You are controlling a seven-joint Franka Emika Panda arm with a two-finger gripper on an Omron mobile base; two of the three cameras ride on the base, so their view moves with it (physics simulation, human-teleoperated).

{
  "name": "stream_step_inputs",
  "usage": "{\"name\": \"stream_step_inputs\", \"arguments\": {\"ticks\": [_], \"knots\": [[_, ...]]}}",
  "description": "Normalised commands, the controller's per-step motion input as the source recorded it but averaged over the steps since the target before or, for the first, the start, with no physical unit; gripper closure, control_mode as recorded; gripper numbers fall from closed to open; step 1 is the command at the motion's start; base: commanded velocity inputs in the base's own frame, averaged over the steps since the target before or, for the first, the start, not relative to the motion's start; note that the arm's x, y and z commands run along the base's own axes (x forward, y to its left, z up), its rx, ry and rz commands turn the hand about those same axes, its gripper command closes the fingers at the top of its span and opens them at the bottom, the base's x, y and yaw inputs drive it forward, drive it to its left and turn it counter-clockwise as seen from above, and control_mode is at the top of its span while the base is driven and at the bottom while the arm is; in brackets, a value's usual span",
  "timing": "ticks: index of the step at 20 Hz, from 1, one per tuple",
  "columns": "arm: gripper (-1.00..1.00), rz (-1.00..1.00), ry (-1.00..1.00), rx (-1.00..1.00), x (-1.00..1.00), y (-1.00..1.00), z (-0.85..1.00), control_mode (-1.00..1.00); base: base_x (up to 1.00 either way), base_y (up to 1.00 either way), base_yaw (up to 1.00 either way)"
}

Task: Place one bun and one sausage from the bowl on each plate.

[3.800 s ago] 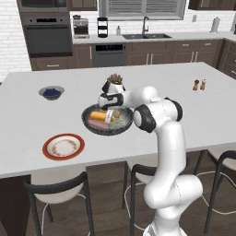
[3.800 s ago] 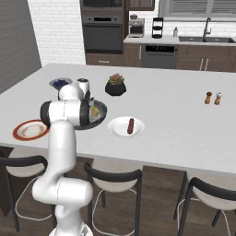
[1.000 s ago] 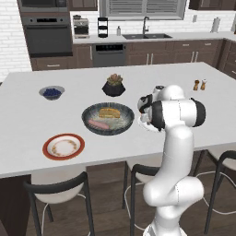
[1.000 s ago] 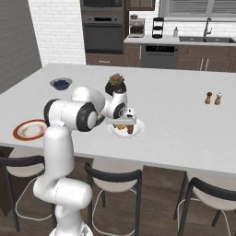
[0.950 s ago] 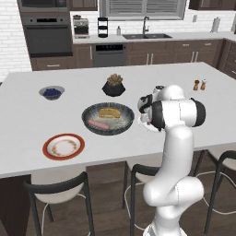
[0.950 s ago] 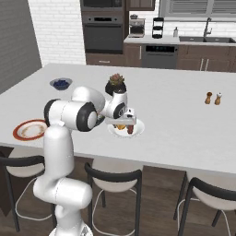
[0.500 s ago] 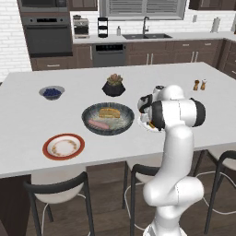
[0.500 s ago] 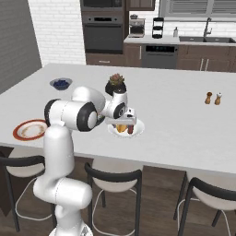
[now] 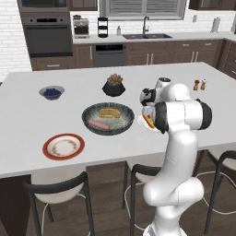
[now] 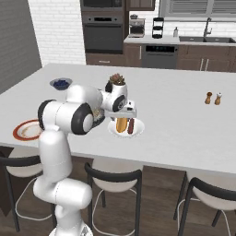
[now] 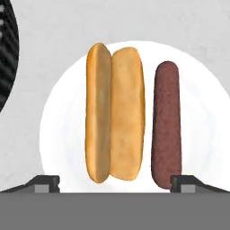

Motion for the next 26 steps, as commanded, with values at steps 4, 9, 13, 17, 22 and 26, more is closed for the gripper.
{"name": "stream_step_inputs", "arguments": {"ticks": [4, 9, 13, 17, 22, 26], "knots": [[-1.00, 0.10, -0.19, 0.01, -0.71, 0.16, 0.99, -1.00, 0.00, 0.00, 0.00], [-1.00, 0.32, -0.10, -0.06, -0.48, 0.75, 0.83, -1.00, 0.00, 0.00, 0.00], [-1.00, 0.36, -0.06, -0.12, -0.10, 1.00, 0.55, -1.00, 0.00, 0.00, 0.00], [-1.00, 0.28, 0.00, -0.19, 0.15, 1.00, 0.26, -1.00, 0.00, 0.00, 0.00], [-1.00, 0.14, -0.01, -0.11, 0.63, 0.86, -0.24, -1.00, 0.00, 0.00, 0.00], [-1.00, 0.03, -0.13, 0.00, 0.78, 0.49, -0.50, -1.00, 0.00, 0.00, 0.00]]}}
